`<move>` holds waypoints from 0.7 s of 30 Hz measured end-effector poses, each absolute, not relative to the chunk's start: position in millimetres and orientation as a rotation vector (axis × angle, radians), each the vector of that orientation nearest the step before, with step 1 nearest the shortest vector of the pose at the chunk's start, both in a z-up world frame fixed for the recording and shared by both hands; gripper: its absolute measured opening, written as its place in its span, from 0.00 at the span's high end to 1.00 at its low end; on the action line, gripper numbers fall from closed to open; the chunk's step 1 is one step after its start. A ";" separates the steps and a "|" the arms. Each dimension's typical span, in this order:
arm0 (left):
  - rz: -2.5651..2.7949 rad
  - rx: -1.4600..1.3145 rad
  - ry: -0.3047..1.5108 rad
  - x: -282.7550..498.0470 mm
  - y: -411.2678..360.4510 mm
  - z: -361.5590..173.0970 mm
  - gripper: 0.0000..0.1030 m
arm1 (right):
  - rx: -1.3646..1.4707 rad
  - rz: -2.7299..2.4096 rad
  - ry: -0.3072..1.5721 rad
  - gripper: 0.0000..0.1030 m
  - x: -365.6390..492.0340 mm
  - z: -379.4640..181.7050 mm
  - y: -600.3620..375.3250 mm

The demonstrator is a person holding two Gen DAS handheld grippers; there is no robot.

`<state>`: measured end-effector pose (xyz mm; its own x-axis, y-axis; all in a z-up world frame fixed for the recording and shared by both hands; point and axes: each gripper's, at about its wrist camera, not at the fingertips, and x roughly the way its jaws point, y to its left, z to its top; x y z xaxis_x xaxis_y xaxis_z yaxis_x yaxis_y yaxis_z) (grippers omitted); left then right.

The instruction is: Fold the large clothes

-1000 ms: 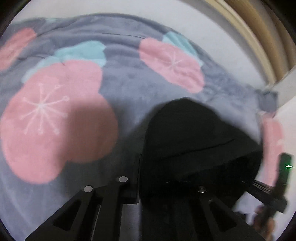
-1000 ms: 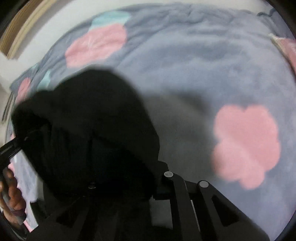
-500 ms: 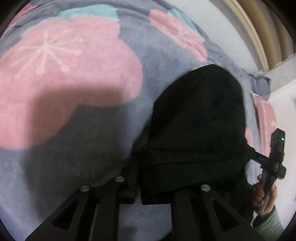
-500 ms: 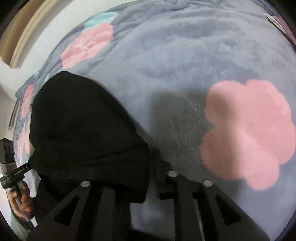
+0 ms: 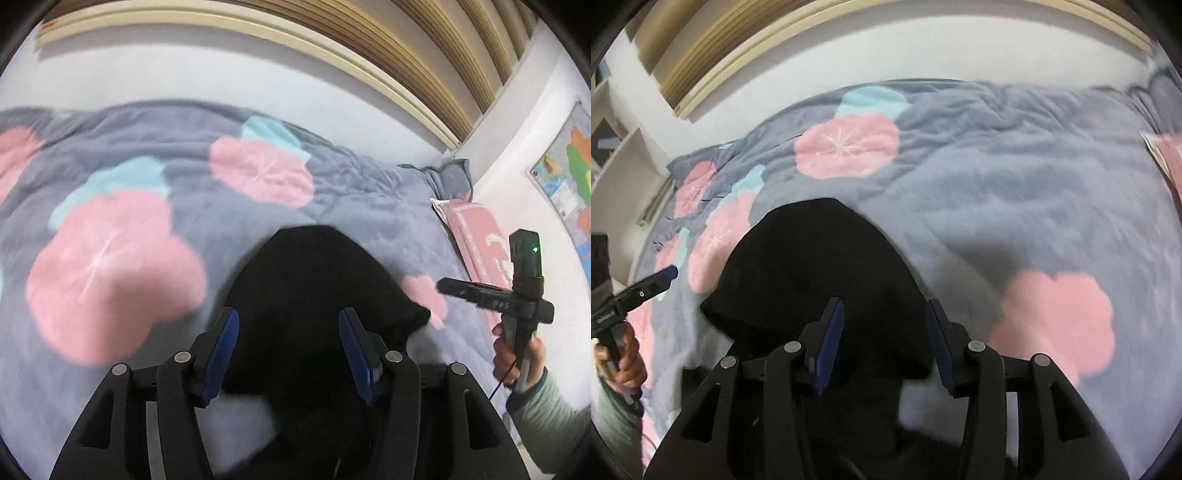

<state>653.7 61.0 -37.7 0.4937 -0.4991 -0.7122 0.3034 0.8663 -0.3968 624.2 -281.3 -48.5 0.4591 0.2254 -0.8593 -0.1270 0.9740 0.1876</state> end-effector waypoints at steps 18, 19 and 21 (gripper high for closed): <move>-0.468 -0.196 1.079 674.1 37.8 -104.7 0.47 | 0.085 0.275 1.213 0.49 640.4 -116.7 -276.8; -0.474 -0.204 1.058 676.4 41.9 -94.4 0.43 | 0.095 0.290 1.199 0.43 643.1 -107.9 -279.1; -0.480 -0.220 1.020 681.5 50.1 -76.3 0.34 | 0.094 0.300 1.184 0.39 652.4 -98.7 -280.6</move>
<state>681.5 50.1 -76.3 0.4316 -0.4819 -0.7626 0.2812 0.8751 -0.3939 652.4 -280.6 -98.7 0.3431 0.2795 -0.8967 -0.1813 0.9564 0.2288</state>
